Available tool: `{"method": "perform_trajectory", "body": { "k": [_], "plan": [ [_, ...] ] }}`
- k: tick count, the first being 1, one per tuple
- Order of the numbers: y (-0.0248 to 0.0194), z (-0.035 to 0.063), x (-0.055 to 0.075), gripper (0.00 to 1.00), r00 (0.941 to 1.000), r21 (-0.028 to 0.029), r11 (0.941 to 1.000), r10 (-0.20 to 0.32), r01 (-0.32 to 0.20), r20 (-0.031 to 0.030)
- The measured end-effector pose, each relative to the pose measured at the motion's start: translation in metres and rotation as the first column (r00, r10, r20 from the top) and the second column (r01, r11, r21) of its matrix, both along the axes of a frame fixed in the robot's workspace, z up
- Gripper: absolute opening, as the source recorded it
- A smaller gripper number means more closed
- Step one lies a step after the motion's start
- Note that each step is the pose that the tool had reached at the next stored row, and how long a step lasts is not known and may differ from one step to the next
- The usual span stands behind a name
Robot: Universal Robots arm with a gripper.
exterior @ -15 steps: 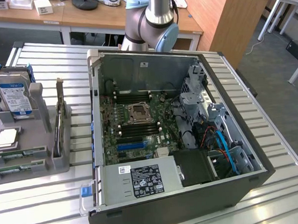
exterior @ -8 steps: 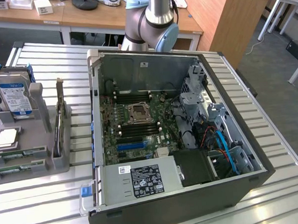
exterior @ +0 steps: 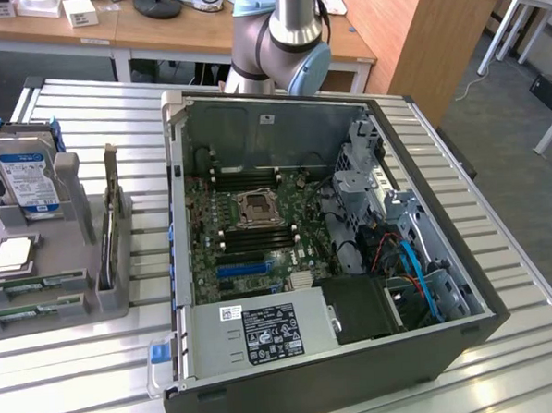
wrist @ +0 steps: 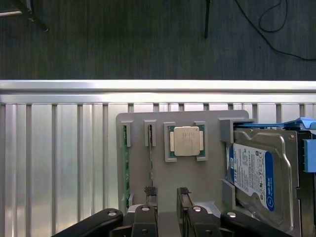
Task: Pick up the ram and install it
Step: 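Pick up the ram and move it above insertion slot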
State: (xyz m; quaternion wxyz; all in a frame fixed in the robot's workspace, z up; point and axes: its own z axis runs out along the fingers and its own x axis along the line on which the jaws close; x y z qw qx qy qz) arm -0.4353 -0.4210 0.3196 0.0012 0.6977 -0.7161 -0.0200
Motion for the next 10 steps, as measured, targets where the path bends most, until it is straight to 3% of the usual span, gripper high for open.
{"method": "perform_trajectory", "body": {
  "k": [4, 10],
  "plan": [
    [-0.0012, -0.0001, 0.0000, 0.30, 1.0000, 0.0001, 1.0000, 0.000, 0.000, 0.0002],
    [-0.0065, -0.0001, 0.0000, 0.30, 1.0000, 0.0001, 1.0000, 0.000, 0.000, 0.0001]
  ]
}}
